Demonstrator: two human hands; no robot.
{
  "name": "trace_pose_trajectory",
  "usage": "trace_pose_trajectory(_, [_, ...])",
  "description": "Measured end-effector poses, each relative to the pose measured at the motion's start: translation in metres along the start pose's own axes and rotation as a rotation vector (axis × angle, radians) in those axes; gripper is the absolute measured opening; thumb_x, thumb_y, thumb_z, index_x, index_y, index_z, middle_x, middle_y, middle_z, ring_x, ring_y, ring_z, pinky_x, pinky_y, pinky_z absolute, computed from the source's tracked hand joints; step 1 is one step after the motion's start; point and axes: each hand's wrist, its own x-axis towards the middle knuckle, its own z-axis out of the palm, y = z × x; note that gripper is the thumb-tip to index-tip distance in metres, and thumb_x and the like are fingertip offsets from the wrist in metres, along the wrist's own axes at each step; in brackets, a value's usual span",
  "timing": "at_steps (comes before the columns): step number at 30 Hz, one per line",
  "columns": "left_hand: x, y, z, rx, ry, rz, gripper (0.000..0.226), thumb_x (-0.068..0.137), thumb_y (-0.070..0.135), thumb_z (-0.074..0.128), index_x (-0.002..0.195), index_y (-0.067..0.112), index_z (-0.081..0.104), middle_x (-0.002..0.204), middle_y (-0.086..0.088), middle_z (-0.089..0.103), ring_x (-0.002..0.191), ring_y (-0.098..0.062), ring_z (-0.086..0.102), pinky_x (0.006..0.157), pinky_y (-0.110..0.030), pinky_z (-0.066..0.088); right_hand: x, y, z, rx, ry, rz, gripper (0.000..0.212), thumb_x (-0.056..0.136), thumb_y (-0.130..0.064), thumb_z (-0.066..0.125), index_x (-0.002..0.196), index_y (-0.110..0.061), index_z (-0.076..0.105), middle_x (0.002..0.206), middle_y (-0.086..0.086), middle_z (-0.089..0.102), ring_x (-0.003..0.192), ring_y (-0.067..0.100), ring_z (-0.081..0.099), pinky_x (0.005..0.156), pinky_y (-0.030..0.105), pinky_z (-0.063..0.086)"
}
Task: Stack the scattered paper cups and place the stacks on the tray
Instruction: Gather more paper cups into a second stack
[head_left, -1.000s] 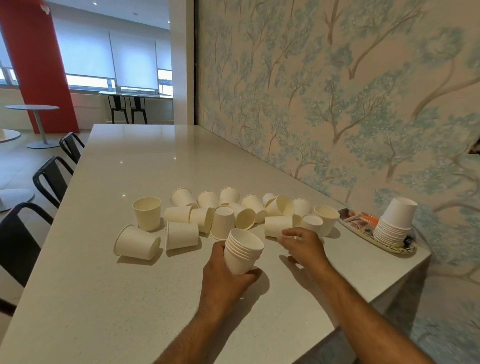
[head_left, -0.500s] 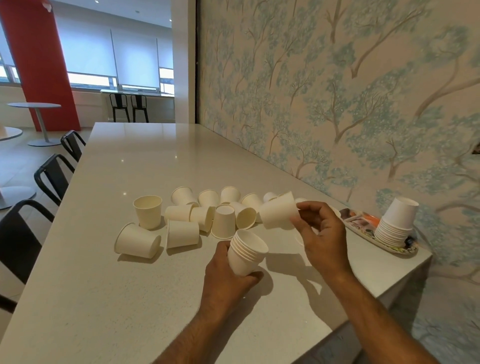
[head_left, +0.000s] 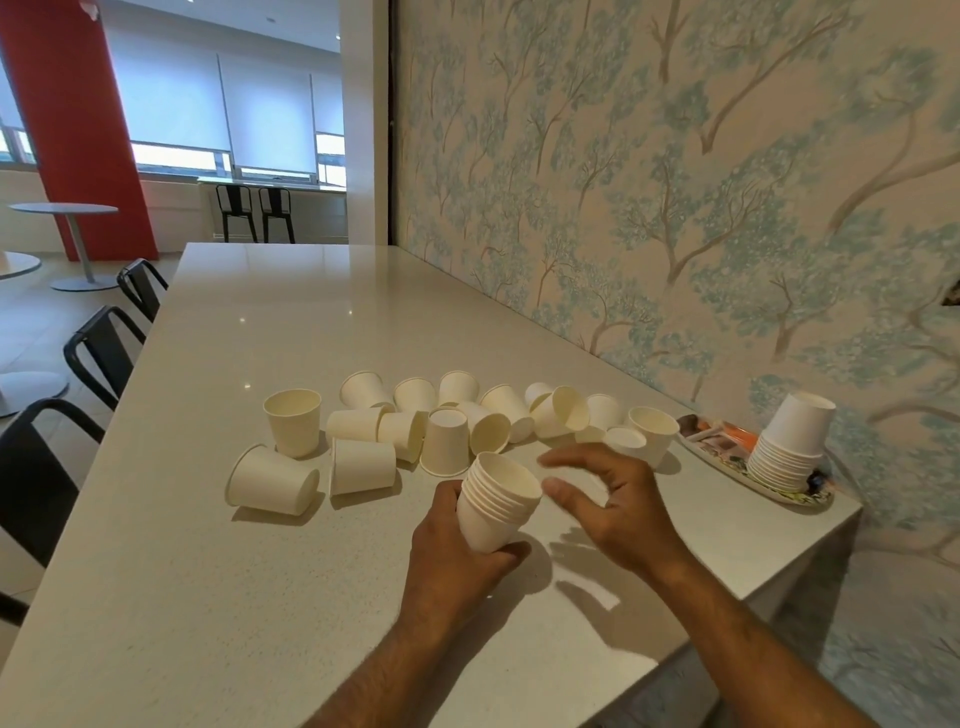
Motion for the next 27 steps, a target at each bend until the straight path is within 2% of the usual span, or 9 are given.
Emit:
trace_pose_trajectory(2, [0.0, 0.001, 0.0, -0.005, -0.012, -0.017, 0.074, 0.059, 0.037, 0.092, 0.115, 0.04, 0.044, 0.099, 0.022, 0.059, 0.086, 0.006, 0.061, 0.057, -0.006, 0.046, 0.011, 0.02, -0.009, -0.214, 0.187, 0.004, 0.023, 0.081, -0.019, 0.079, 0.103, -0.022, 0.073, 0.107, -0.009, 0.071, 0.104, 0.006, 0.06, 0.092, 0.038, 0.051])
trace_pose_trajectory(3, [0.0, 0.0, 0.0, -0.008, -0.017, -0.021, 0.075, 0.06, 0.037, 0.092, 0.117, 0.039, 0.044, 0.101, 0.021, 0.059, 0.088, 0.004, 0.061, 0.057, -0.006, 0.045, 0.017, 0.033, -0.014, -0.355, 0.212, 0.033, 0.029, 0.082, -0.02, 0.078, 0.11, -0.02, 0.071, 0.114, -0.004, 0.068, 0.109, 0.013, 0.056, 0.094, 0.043, 0.049])
trace_pose_trajectory(6, [0.0, 0.0, 0.0, -0.013, -0.024, -0.023, 0.075, 0.061, 0.037, 0.091, 0.119, 0.036, 0.045, 0.104, 0.019, 0.059, 0.091, -0.001, 0.061, 0.061, -0.009, 0.047, 0.031, 0.068, -0.029, -0.774, -0.008, 0.246, 0.059, 0.087, -0.041, 0.067, 0.14, -0.022, 0.048, 0.146, 0.006, 0.046, 0.132, 0.028, 0.037, 0.104, 0.051, 0.04])
trace_pose_trajectory(9, [0.0, 0.0, 0.001, -0.01, -0.032, -0.013, 0.074, 0.061, 0.037, 0.091, 0.118, 0.037, 0.044, 0.103, 0.02, 0.059, 0.091, 0.001, 0.061, 0.061, -0.009, 0.048, 0.03, 0.094, -0.032, -1.041, -0.141, 0.289, 0.071, 0.087, -0.058, 0.055, 0.147, -0.029, 0.031, 0.153, 0.006, 0.035, 0.134, 0.03, 0.031, 0.103, 0.05, 0.036])
trace_pose_trajectory(14, [0.001, -0.001, 0.0, -0.011, -0.032, -0.016, 0.075, 0.061, 0.037, 0.092, 0.12, 0.035, 0.045, 0.106, 0.019, 0.059, 0.092, -0.001, 0.061, 0.066, -0.011, 0.05, 0.031, 0.1, -0.026, -0.989, -0.1, 0.26, 0.067, 0.083, -0.062, 0.058, 0.14, -0.033, 0.04, 0.146, 0.003, 0.042, 0.131, 0.029, 0.033, 0.101, 0.052, 0.038])
trace_pose_trajectory(18, [0.002, -0.001, 0.0, -0.008, -0.037, -0.016, 0.075, 0.061, 0.038, 0.092, 0.12, 0.036, 0.044, 0.104, 0.021, 0.058, 0.092, 0.001, 0.06, 0.066, -0.009, 0.047, 0.028, 0.089, -0.013, -0.673, -0.017, 0.183, 0.041, 0.078, -0.04, 0.079, 0.115, -0.03, 0.063, 0.147, 0.005, 0.034, 0.132, 0.03, 0.038, 0.102, 0.045, 0.043])
trace_pose_trajectory(20, [0.002, 0.0, 0.0, -0.002, -0.041, -0.014, 0.077, 0.061, 0.038, 0.092, 0.12, 0.037, 0.042, 0.104, 0.023, 0.056, 0.093, 0.002, 0.059, 0.067, -0.008, 0.045, 0.023, 0.086, -0.006, -0.709, -0.008, 0.018, 0.034, 0.073, -0.03, 0.084, 0.101, -0.029, 0.064, 0.13, -0.003, 0.043, 0.118, 0.031, 0.051, 0.091, 0.045, 0.052])
trace_pose_trajectory(23, [0.001, 0.0, 0.001, -0.003, -0.041, -0.017, 0.077, 0.062, 0.037, 0.092, 0.12, 0.037, 0.042, 0.105, 0.022, 0.056, 0.094, 0.001, 0.059, 0.067, -0.009, 0.044, 0.021, 0.081, -0.001, -0.763, 0.022, 0.016, 0.043, 0.073, -0.031, 0.08, 0.104, -0.03, 0.052, 0.115, -0.007, 0.055, 0.102, 0.024, 0.054, 0.082, 0.041, 0.049])
trace_pose_trajectory(27, [0.0, 0.001, 0.0, -0.003, -0.034, -0.013, 0.076, 0.061, 0.036, 0.092, 0.12, 0.036, 0.044, 0.106, 0.019, 0.058, 0.094, -0.001, 0.06, 0.069, -0.011, 0.047, 0.019, 0.076, 0.004, -0.774, 0.044, 0.032, 0.065, 0.069, -0.035, 0.082, 0.119, -0.03, 0.042, 0.115, -0.004, 0.058, 0.105, 0.021, 0.051, 0.091, 0.045, 0.042])
